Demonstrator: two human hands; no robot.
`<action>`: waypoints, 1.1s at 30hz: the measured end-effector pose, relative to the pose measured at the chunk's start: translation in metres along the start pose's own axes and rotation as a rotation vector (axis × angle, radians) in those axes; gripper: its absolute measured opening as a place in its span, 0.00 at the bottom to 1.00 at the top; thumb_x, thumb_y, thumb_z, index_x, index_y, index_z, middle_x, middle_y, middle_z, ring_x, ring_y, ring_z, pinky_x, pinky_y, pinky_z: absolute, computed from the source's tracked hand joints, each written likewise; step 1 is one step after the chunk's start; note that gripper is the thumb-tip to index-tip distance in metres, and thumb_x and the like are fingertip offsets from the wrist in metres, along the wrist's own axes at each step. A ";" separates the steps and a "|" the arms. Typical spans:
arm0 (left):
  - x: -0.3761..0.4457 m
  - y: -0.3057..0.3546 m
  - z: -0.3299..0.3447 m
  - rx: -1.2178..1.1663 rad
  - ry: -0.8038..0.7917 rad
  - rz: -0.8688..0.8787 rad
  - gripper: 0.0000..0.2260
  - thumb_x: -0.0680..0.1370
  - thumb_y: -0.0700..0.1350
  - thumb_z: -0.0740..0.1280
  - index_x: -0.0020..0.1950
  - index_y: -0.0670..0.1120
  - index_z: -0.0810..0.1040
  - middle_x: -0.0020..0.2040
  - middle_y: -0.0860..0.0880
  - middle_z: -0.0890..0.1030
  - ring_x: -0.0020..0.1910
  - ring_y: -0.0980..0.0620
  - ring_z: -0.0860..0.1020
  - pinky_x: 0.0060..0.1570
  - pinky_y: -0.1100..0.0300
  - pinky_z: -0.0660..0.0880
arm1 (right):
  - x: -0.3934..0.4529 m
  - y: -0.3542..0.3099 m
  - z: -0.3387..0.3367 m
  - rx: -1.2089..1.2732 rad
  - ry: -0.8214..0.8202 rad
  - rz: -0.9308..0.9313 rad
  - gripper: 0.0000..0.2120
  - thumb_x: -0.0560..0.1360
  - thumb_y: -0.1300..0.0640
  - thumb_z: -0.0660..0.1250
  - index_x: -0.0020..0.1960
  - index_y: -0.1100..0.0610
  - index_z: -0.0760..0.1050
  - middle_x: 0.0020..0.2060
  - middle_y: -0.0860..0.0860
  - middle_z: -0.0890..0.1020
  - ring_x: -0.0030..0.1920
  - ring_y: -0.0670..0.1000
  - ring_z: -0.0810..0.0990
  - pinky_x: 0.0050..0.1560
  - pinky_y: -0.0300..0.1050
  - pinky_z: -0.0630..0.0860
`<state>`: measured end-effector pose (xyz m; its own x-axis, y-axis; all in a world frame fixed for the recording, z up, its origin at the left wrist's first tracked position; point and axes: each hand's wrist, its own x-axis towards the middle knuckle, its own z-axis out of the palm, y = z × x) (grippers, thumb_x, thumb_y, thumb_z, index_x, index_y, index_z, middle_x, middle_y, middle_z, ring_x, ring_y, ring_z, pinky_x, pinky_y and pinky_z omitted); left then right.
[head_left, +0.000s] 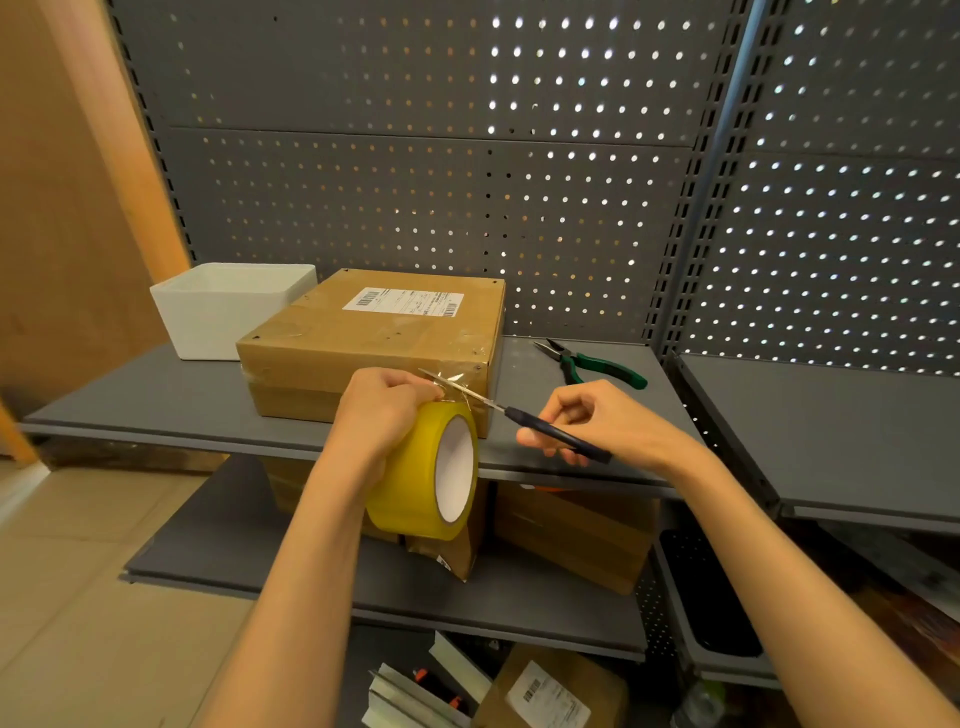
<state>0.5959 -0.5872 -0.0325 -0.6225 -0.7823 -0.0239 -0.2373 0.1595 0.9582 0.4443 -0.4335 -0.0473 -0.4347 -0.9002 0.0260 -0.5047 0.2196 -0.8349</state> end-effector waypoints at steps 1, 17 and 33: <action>0.000 0.000 0.000 0.001 0.001 -0.002 0.06 0.75 0.44 0.68 0.38 0.49 0.81 0.39 0.51 0.79 0.45 0.49 0.75 0.49 0.55 0.73 | 0.000 0.001 0.001 0.006 0.001 0.001 0.16 0.65 0.46 0.73 0.41 0.58 0.78 0.32 0.53 0.82 0.29 0.47 0.77 0.33 0.39 0.74; 0.002 -0.008 0.001 0.012 0.057 0.003 0.05 0.75 0.46 0.68 0.40 0.50 0.80 0.42 0.52 0.78 0.49 0.48 0.75 0.47 0.55 0.70 | -0.010 -0.005 0.007 0.024 0.052 -0.037 0.10 0.68 0.54 0.74 0.37 0.60 0.77 0.26 0.50 0.79 0.24 0.45 0.75 0.26 0.35 0.71; -0.009 -0.017 -0.013 0.137 -0.117 -0.208 0.35 0.62 0.64 0.64 0.61 0.42 0.76 0.58 0.41 0.79 0.54 0.40 0.77 0.59 0.43 0.73 | -0.014 -0.006 0.014 -0.049 0.062 -0.041 0.11 0.66 0.51 0.76 0.38 0.57 0.77 0.34 0.60 0.83 0.30 0.49 0.79 0.33 0.41 0.76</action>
<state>0.6150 -0.5909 -0.0447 -0.6298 -0.7330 -0.2569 -0.4628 0.0885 0.8820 0.4640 -0.4271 -0.0498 -0.4574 -0.8842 0.0947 -0.5579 0.2024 -0.8048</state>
